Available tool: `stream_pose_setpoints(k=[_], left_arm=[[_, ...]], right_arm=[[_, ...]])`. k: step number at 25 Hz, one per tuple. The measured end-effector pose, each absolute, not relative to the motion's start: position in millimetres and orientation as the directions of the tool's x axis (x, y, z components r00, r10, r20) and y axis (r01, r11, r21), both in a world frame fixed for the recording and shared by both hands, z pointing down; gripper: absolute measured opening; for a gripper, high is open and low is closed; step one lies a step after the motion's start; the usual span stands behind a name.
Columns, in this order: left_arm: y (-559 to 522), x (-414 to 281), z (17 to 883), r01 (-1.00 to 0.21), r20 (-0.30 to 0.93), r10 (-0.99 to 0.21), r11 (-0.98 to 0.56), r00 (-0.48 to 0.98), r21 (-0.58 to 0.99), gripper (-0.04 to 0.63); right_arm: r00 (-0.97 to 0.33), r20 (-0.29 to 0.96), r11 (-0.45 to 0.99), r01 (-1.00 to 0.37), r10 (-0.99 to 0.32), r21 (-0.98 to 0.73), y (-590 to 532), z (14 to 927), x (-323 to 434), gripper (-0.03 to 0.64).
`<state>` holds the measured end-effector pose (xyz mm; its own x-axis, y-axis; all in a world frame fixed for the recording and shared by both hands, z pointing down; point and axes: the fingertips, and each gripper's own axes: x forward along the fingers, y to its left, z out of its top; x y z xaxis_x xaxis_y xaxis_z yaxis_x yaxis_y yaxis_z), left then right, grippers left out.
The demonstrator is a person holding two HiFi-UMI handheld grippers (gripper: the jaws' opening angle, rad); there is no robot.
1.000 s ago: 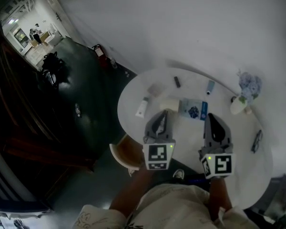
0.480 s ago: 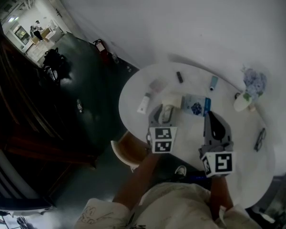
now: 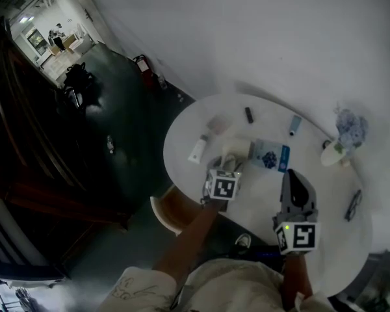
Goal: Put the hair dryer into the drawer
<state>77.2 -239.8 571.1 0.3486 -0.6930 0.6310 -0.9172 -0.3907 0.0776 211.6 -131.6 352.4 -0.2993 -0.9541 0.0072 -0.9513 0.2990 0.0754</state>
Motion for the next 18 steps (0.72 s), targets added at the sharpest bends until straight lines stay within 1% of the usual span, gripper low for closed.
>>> stream_pose_setpoints(k=[5,10,13,16,17,18], left_arm=[[-252,80,592,-0.910,0.698,-0.636,-0.410,0.329,0.055,0.308],[-258,93,616,-0.896,0.774,-0.530,-0.432,0.345,0.103,0.308],[-258,88,627,-0.912,0.825,-0.475,-0.395,0.306,0.110,0.308],[-258,81,630,-0.929,0.845,-0.457,-0.354,0.277,0.113,0.302],[-259,80,631,-0.932,0.848,-0.457,-0.346,0.269,0.109,0.281],[-258,79,632,-0.933,0.850,-0.455,-0.344,0.264,0.106,0.276]], right_arm=[[-0.290,0.041,0.292,-0.955,-0.956,0.057,-135,361,216,0.005],[-0.292,0.054,0.295,-0.954,-0.955,0.059,-133,366,216,0.005],[-0.286,0.053,0.289,-0.956,-0.957,0.058,-132,367,218,0.005],[-0.289,0.059,0.292,-0.955,-0.956,0.059,-131,369,218,0.005],[-0.290,0.061,0.294,-0.954,-0.955,0.057,-131,369,217,0.005],[-0.290,0.063,0.294,-0.954,-0.955,0.056,-130,370,217,0.005]])
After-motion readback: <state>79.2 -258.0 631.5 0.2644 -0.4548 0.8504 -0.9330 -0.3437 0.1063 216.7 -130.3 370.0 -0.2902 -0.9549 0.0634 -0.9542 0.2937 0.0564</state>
